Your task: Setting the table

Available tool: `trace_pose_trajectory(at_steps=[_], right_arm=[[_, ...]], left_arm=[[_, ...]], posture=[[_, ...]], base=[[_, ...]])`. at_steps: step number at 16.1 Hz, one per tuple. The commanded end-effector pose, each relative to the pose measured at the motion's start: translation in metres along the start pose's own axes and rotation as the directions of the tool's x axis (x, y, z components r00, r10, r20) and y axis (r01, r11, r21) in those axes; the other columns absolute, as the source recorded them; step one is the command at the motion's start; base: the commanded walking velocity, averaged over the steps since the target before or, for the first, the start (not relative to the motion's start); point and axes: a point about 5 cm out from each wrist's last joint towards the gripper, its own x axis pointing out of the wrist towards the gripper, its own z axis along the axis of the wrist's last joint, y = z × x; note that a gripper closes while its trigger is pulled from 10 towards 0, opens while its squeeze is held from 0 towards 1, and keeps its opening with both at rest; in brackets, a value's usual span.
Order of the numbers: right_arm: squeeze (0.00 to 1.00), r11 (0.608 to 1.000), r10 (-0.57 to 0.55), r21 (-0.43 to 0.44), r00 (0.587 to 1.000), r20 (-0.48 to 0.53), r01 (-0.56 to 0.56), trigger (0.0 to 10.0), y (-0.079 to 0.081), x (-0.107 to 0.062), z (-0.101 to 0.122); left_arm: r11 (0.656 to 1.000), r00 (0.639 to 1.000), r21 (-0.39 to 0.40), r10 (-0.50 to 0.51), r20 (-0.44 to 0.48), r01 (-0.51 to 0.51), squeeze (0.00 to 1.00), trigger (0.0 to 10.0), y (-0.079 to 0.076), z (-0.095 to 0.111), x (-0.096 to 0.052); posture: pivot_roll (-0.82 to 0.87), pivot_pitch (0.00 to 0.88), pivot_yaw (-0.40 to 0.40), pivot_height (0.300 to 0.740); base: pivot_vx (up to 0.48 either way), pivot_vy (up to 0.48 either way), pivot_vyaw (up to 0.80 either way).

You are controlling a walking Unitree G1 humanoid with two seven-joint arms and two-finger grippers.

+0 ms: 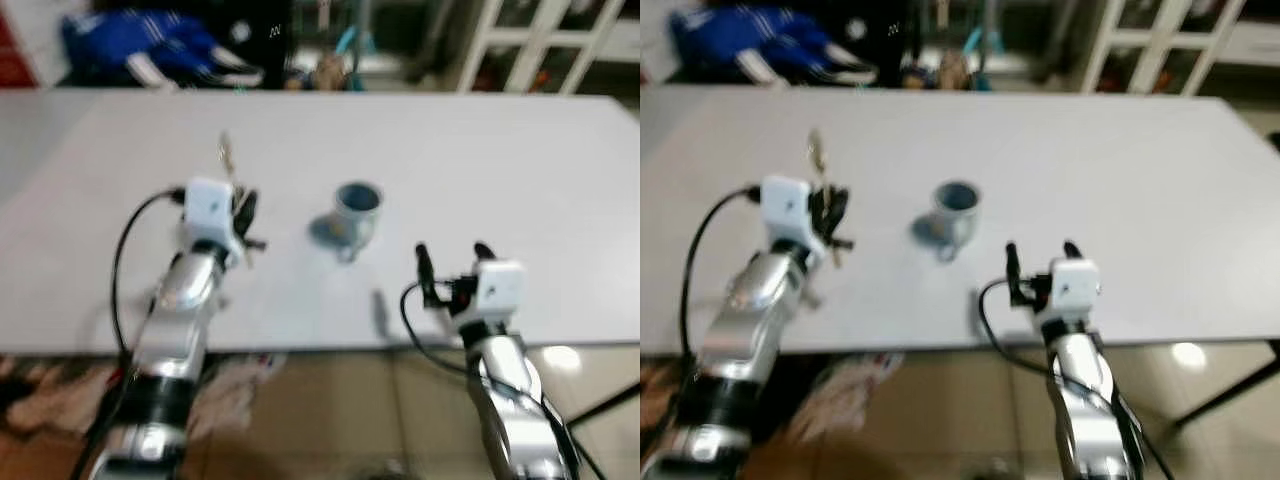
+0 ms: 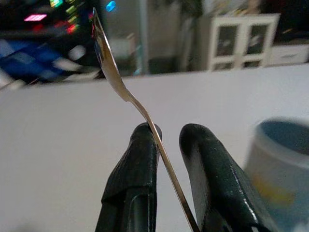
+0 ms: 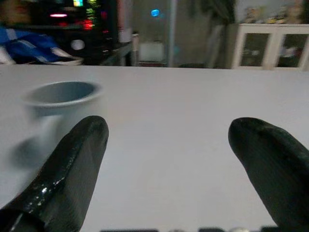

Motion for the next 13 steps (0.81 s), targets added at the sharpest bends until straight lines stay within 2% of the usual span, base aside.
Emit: trace_pose_trajectory(at_steps=[1,7,11,13], right_arm=[[0.0,1.0,-0.016,-0.009,1.0,-0.017,0.015,10.0,-0.004,-0.002,-0.003],[0.0,1.0,-0.013,-0.009,1.0,-0.018,0.013,10.0,-0.003,-0.002,-0.003],[0.0,1.0,-0.015,-0.008,1.0,-0.02,0.015,10.0,-0.002,-0.002,-0.003],[0.0,1.0,-0.014,-0.011,1.0,-0.019,0.014,10.0,-0.002,-0.003,-0.002]], left_arm=[[0.999,0.999,0.024,-0.036,0.012,0.036,0.0,0.0,-0.008,0.003,0.002],[0.998,0.999,0.023,-0.052,0.01,0.052,0.0,0.0,-0.011,0.004,0.005],[0.994,0.992,0.0,-0.106,-0.07,0.106,0.0,0.0,-0.019,-0.01,0.012],[0.991,0.986,-0.051,-0.126,-0.106,0.121,0.0,0.0,-0.024,-0.018,0.019]], posture=[[0.03,0.0,0.013,0.74],[0.03,0.0,0.015,0.74],[0.02,0.0,0.019,0.74],[0.0,0.0,0.021,0.74]], base=[[0.0,0.0,0.0],[0.0,0.0,0.0],[0.0,0.0,0.0],[0.0,0.0,0.0]])
